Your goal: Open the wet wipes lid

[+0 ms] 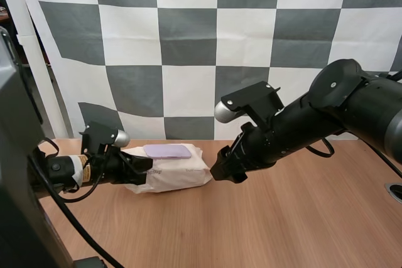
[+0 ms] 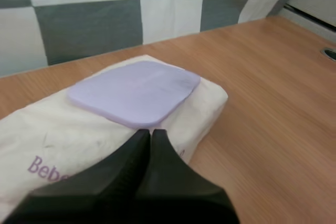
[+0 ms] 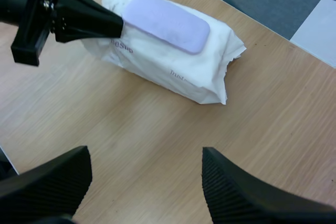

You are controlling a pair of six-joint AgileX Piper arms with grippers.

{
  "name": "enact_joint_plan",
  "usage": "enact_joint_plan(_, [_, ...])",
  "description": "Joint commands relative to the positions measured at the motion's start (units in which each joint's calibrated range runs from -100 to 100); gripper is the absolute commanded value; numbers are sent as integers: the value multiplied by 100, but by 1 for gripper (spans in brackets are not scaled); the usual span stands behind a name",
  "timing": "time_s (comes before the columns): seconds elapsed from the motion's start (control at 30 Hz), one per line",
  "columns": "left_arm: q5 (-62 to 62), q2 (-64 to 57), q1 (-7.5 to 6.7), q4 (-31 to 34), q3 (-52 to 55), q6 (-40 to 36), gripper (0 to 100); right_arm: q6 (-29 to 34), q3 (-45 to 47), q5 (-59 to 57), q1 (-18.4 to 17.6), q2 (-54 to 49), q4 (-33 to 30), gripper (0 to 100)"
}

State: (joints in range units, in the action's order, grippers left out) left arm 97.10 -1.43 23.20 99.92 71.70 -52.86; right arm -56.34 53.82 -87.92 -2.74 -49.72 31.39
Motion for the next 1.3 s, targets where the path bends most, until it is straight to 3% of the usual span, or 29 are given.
enact_joint_plan(0.0, [-268, 0, -264, 8, 235, 209, 0, -93, 6, 125, -3, -1, 4, 100])
enact_joint_plan(0.13, [-574, 0, -654, 8, 341, 167, 0, -766, 6, 252, -3, -1, 93, 100])
enact_joint_plan(0.3, [-574, 0, -854, 8, 341, 143, 0, -1764, 6, 218, -23, 175, 375, 100])
enact_joint_plan(0.43, [-574, 0, -908, 8, 341, 105, 0, -2631, 6, 233, -179, 737, 379, 100])
enact_joint_plan(0.53, [-574, 0, -927, 8, 341, 79, 0, -2883, 6, 881, -336, 1058, 179, 100])
enact_joint_plan(0.9, [-166, 0, -950, 8, 341, -11, 0, -3347, 6, 3182, -979, 1519, -1165, 100])
enact_joint_plan(1.27, [-182, 0, -950, 8, 627, 46, 0, -3456, 6, 4285, -997, 2294, -1198, 100])
